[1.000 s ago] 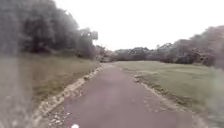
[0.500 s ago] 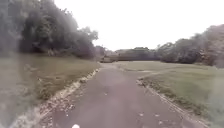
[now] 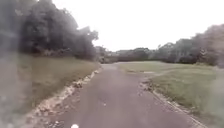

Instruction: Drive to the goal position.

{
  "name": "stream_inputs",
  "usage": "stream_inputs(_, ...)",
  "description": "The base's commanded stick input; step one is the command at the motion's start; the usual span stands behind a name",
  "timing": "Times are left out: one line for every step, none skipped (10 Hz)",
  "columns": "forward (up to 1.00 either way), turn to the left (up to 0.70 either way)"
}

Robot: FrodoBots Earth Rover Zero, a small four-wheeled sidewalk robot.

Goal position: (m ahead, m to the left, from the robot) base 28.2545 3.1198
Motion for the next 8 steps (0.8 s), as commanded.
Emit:
stream_inputs(0.85,0.01)
stream_inputs(0.85,0.01)
stream_inputs(0.85,0.01)
stream_inputs(0.85,0.01)
stream_inputs(0.85,0.01)
stream_inputs(0.85,0.01)
stream_inputs(0.85,0.01)
stream_inputs(0.85,0.01)
